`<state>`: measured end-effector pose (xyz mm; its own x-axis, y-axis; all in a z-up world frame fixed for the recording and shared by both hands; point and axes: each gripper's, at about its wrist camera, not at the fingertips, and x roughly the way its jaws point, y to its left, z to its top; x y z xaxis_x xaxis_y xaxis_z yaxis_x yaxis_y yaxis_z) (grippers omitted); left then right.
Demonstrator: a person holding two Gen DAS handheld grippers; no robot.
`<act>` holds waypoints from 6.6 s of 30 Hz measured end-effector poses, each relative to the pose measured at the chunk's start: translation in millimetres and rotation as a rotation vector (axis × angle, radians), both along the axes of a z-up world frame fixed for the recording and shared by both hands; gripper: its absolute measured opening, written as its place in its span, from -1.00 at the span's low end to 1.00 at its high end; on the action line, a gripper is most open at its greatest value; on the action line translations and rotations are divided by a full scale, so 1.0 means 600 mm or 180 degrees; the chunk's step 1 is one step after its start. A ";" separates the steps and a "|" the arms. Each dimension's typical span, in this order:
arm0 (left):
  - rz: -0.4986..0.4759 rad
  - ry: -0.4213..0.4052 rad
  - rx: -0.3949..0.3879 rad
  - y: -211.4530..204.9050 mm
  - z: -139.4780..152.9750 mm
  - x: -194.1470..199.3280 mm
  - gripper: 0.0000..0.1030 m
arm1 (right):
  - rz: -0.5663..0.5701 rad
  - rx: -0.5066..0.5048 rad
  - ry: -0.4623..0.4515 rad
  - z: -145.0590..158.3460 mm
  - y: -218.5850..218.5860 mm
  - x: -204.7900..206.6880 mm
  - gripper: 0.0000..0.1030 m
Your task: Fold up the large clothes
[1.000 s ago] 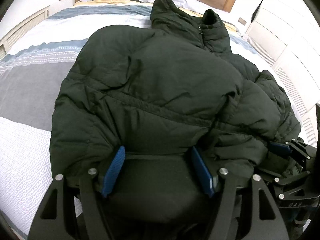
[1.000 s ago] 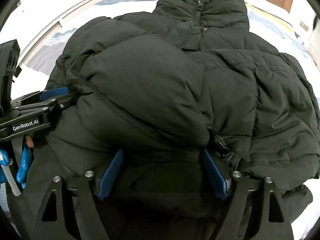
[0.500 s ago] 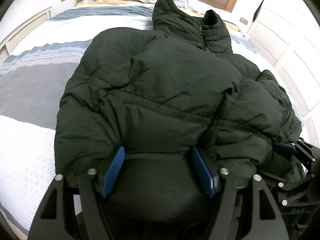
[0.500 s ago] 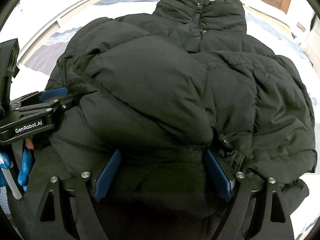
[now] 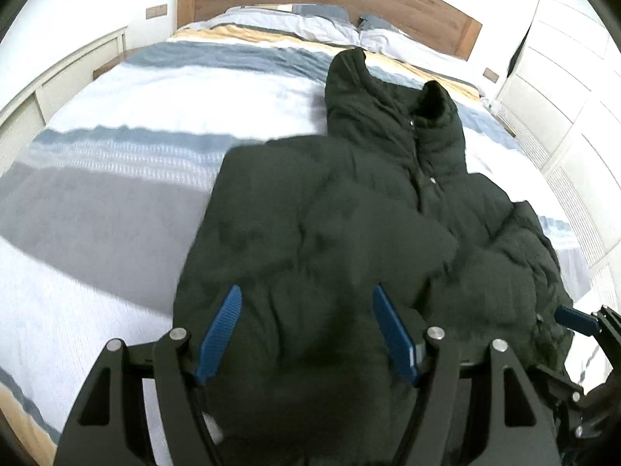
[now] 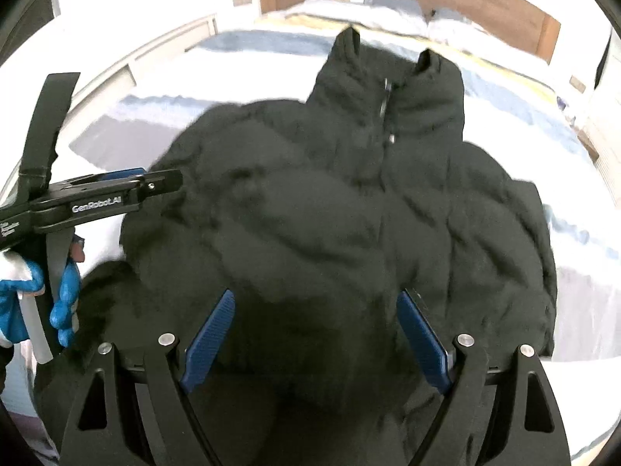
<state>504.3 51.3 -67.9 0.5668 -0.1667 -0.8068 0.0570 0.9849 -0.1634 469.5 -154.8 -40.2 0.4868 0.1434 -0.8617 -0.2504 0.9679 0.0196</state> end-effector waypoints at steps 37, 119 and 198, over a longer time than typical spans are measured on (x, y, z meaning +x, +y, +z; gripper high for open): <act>0.0015 0.0329 0.0321 -0.017 -0.096 -0.025 0.56 | 0.0142 0.0171 0.0521 -0.081 -0.079 0.004 0.65; -0.0349 -0.0050 -0.1013 -0.092 0.010 0.257 -0.82 | -0.0021 0.0930 -0.0549 0.059 -0.270 0.308 -0.78; -0.0354 0.0171 -0.0157 -0.182 -0.090 0.108 0.16 | 0.0060 0.0448 0.0231 -0.108 -0.147 0.145 0.40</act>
<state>569.1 -57.8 -121.9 0.4989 -0.2664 -0.8247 0.1553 0.9637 -0.2173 556.6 -242.7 -104.9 0.4201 0.2738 -0.8652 -0.2614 0.9495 0.1735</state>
